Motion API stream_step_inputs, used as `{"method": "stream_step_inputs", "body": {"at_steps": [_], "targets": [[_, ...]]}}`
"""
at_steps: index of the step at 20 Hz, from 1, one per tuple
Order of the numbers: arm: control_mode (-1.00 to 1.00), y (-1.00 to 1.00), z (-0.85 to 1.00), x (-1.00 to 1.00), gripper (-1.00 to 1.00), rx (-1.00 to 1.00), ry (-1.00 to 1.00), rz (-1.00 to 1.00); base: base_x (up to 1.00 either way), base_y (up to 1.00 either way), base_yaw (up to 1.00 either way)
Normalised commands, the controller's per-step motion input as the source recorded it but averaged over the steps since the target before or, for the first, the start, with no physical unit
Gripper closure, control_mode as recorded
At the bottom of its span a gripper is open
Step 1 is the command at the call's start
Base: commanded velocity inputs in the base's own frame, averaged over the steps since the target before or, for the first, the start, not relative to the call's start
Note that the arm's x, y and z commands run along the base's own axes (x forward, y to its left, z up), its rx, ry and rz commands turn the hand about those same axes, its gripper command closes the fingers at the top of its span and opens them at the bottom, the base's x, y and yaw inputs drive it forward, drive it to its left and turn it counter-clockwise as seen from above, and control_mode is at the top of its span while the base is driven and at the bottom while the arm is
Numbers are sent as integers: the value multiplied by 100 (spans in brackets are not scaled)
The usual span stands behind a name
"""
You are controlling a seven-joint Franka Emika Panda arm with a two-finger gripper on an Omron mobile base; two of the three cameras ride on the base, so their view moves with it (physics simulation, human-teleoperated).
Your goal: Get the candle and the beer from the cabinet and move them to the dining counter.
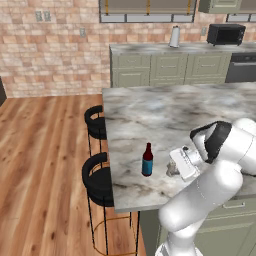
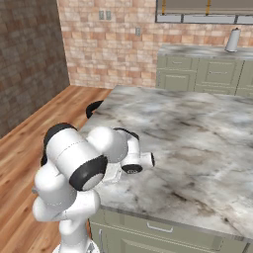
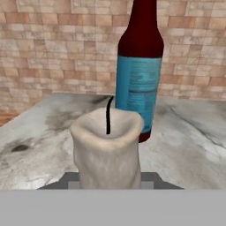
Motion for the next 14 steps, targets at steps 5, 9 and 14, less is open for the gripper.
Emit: {"method": "stream_step_inputs", "body": {"at_steps": [5,9,14], "targets": [[-100,0,-28,21,100,0,-1,1,0,0,0],[-100,-1,-23,20,100,0,0,4,0,0,0],[-100,-1,-18,13,100,0,0,5,0,0,0]]}}
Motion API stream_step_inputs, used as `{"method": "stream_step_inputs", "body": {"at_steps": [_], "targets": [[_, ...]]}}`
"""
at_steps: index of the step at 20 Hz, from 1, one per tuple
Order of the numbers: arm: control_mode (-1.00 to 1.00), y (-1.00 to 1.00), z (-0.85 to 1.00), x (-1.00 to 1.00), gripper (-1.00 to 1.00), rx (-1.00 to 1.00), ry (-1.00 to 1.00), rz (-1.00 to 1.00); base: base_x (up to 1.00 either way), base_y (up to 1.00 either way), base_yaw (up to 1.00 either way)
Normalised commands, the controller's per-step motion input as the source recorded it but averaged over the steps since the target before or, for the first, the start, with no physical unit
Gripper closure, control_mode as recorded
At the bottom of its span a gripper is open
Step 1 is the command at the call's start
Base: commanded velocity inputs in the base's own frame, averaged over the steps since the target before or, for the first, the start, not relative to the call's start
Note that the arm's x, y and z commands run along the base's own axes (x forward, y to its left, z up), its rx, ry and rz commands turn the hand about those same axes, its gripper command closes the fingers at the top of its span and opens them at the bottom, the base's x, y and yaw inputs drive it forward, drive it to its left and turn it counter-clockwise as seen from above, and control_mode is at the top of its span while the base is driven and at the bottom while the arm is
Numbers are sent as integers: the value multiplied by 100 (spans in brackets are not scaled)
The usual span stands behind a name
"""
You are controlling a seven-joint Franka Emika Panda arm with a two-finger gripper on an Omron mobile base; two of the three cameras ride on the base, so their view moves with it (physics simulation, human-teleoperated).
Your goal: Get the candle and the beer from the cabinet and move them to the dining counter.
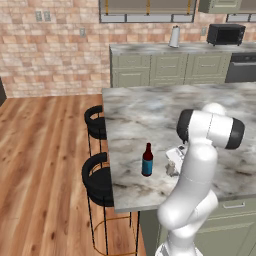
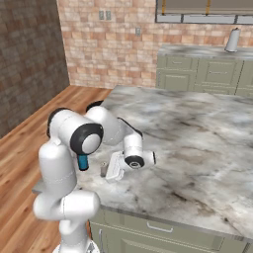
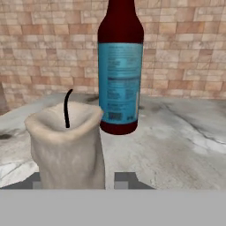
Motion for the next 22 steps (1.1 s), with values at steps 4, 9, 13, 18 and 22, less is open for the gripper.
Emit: {"method": "stream_step_inputs", "body": {"at_steps": [4,9,13,18,22], "targets": [[-100,0,-10,3,-100,0,0,3,0,0,0],[-100,0,0,-1,-100,0,-3,0,0,0,0],[-100,0,0,-3,-100,0,-8,0,0,0,0],[-100,-2,-1,-4,-100,-2,-9,1,0,0,0],[-100,-9,0,1,-100,-4,-4,0,0,0,0]]}}
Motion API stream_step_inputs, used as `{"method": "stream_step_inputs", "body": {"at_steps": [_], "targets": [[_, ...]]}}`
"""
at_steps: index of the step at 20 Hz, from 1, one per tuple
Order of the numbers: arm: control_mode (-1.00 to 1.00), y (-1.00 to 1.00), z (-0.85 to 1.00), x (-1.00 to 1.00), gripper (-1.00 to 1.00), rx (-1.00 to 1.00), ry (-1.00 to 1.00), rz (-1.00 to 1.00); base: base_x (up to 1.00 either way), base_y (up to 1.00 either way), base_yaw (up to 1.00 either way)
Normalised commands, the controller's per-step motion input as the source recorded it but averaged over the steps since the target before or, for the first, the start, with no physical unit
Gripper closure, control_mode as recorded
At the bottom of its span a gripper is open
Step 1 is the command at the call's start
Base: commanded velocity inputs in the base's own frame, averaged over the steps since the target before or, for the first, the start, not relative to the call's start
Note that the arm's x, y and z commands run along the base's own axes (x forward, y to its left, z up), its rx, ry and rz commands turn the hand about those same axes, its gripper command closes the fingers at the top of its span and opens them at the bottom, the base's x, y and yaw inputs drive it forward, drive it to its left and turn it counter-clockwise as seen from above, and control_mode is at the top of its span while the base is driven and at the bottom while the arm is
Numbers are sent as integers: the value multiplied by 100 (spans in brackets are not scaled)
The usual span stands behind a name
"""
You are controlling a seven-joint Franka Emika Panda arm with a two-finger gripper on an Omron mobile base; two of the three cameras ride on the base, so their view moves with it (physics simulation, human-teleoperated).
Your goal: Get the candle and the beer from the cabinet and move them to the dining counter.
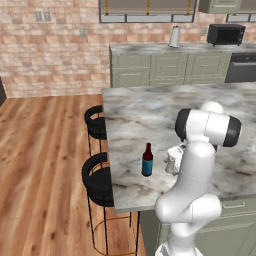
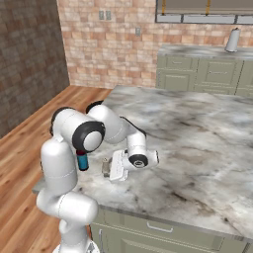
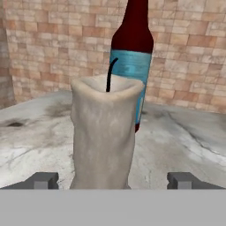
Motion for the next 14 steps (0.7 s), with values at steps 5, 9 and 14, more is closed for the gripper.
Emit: {"method": "stream_step_inputs", "body": {"at_steps": [5,9,14], "targets": [[-100,-20,0,7,-100,-5,0,0,0,0,0],[-100,-26,3,-1,-100,0,0,0,0,0,0],[-100,-19,20,-24,-100,0,0,0,0,0,0]]}}
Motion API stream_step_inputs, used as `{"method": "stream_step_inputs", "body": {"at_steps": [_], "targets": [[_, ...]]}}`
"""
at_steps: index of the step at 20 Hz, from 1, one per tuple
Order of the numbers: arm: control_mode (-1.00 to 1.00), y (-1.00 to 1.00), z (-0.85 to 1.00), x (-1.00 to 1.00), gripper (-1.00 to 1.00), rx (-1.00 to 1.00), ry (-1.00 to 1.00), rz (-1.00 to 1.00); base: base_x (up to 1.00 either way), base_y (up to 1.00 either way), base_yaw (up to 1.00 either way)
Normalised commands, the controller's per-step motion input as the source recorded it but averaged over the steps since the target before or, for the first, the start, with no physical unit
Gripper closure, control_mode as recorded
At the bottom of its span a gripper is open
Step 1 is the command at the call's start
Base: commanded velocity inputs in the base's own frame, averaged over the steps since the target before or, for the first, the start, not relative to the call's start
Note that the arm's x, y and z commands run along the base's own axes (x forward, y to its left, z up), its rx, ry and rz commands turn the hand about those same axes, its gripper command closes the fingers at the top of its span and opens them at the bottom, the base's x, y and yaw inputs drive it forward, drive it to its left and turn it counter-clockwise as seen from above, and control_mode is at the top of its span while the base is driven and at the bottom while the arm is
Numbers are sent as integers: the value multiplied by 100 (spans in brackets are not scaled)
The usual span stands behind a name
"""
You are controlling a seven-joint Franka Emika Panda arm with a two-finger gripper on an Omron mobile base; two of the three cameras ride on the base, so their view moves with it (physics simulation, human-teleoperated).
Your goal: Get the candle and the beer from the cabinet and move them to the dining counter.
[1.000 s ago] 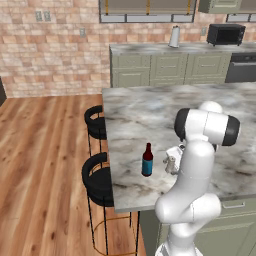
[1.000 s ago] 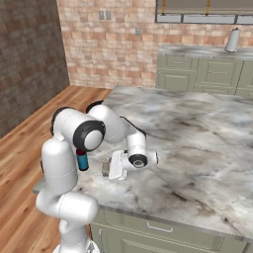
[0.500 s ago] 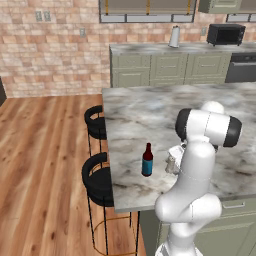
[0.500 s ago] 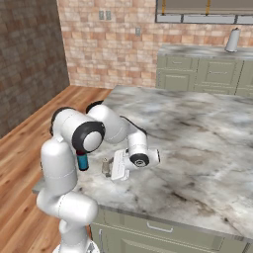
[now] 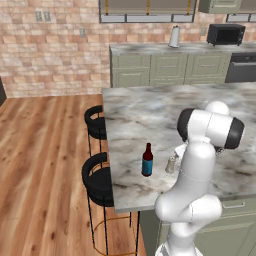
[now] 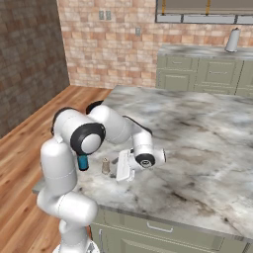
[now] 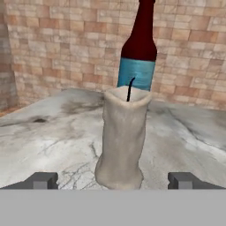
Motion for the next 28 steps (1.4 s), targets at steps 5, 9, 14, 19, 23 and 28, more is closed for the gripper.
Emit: {"method": "stream_step_inputs", "body": {"at_steps": [5,9,14,19,23,28], "targets": [[-100,-14,31,-27,-100,-1,0,-2,0,0,0],[-100,-6,36,-27,-100,-5,1,-12,0,0,0],[-100,-2,41,-36,-100,-4,1,-19,0,0,0],[-100,0,38,-32,-100,-9,4,-25,0,0,0],[-100,0,42,-25,-100,-15,12,-30,0,0,0],[-100,3,44,-27,-100,-14,19,-23,0,0,0]]}}
